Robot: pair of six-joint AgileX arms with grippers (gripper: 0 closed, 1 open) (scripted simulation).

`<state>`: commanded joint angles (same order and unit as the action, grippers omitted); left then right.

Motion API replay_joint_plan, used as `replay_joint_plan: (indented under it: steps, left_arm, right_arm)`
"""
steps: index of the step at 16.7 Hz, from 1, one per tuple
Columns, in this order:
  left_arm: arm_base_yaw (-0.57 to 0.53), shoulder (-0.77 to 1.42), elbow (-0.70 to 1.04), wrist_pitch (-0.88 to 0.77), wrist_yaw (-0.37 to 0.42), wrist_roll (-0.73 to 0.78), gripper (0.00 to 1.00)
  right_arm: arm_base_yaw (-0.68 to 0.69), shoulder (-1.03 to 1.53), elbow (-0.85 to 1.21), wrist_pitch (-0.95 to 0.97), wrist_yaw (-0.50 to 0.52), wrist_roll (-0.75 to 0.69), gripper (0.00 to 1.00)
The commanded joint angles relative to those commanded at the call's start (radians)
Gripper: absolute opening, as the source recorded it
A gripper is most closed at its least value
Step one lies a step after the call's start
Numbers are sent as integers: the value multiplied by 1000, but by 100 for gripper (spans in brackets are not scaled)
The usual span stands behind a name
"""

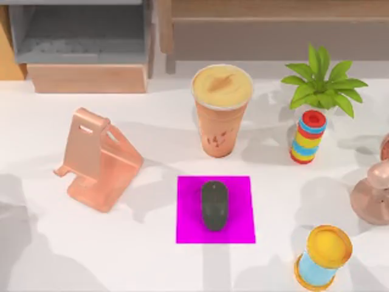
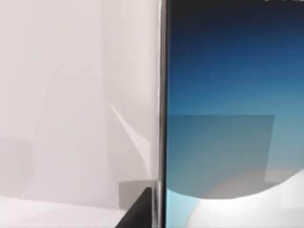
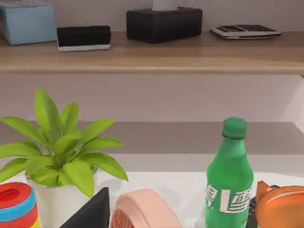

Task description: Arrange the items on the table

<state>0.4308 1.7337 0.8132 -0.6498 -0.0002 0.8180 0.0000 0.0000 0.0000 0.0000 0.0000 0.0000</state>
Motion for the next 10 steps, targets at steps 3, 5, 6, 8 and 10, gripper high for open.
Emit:
replay_joint_plan:
  steps: [3,5,6,8,10]
  left_arm:
    - [-2,-35,15,-37,14,-9,0]
    - [-1,-44,26,-55,15,-9,0]
    - [-3,-54,35,-76,15,-7,0]
    - [-3,-79,58,-130,15,-8,0]
    - [-3,-100,77,-166,14,-10,0]
  right_arm:
    - [0,0,0,0,0,0,100]
    - [0,0,0,0,0,0,100]
    - [0,0,0,0,0,0,100]
    - [0,0,0,0,0,0,100]
    - [0,0,0,0,0,0,100]
